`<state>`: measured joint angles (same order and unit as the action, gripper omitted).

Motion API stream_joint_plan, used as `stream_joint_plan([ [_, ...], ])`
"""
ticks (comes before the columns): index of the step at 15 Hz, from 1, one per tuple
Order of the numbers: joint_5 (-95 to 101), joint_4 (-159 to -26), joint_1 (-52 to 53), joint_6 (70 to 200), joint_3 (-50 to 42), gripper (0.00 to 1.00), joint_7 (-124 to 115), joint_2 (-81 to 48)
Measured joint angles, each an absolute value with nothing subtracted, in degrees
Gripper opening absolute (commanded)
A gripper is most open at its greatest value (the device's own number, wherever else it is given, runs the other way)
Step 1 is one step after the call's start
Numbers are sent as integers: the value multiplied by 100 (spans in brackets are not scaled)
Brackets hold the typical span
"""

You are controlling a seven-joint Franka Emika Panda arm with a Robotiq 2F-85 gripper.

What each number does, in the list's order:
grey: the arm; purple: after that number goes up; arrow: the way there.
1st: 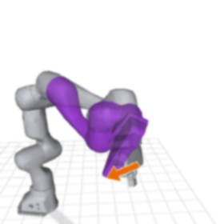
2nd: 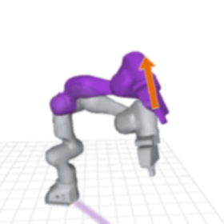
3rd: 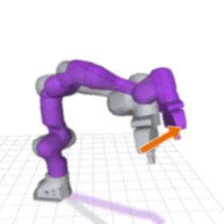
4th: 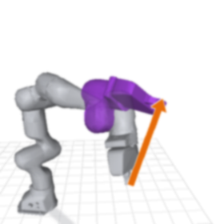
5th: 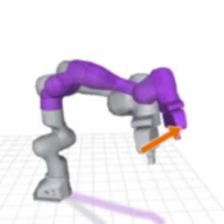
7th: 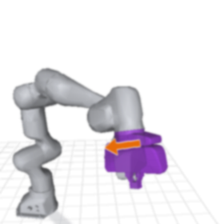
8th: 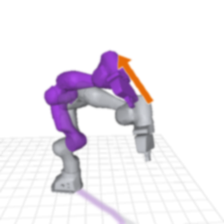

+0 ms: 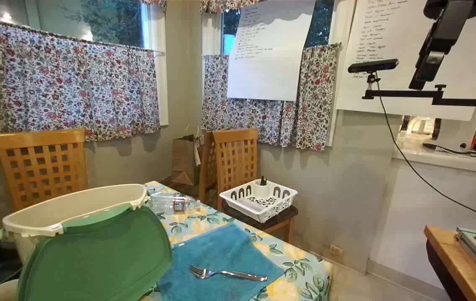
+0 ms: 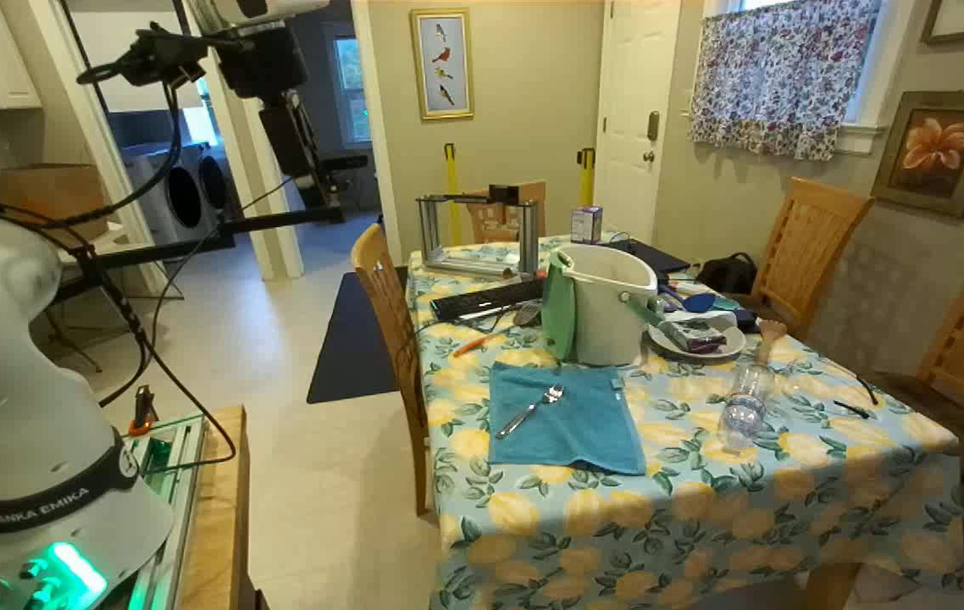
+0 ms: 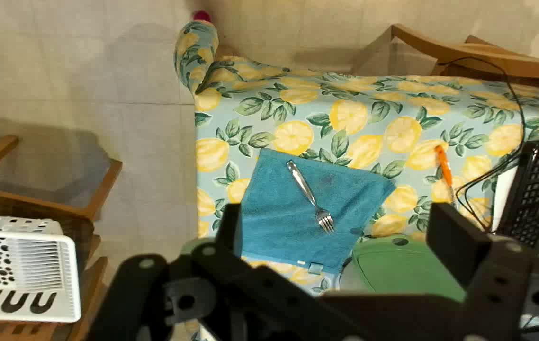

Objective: Use the blue towel to wrap the fork

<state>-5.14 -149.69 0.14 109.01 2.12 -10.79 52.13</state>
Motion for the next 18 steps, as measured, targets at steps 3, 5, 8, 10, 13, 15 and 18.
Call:
stream_joint_plan([
  [3, -514, -14969, 14, 10901, 212, 100, -1079, 5213],
  [5, -514, -14969, 14, 10901, 212, 100, -1079, 5213],
  [8, -514, -14969, 14, 10901, 212, 100, -1079, 5213],
  [10, -514, -14969, 14, 10901, 212, 100, -1079, 5213],
  [13, -506, -14978, -71, 10941, 201, 100, -1088, 5179],
  [15, -453, -15028, -282, 11249, 148, 100, -1085, 5059],
  [18, -393, -15187, -512, 12096, 24, 100, -909, 4746],
])
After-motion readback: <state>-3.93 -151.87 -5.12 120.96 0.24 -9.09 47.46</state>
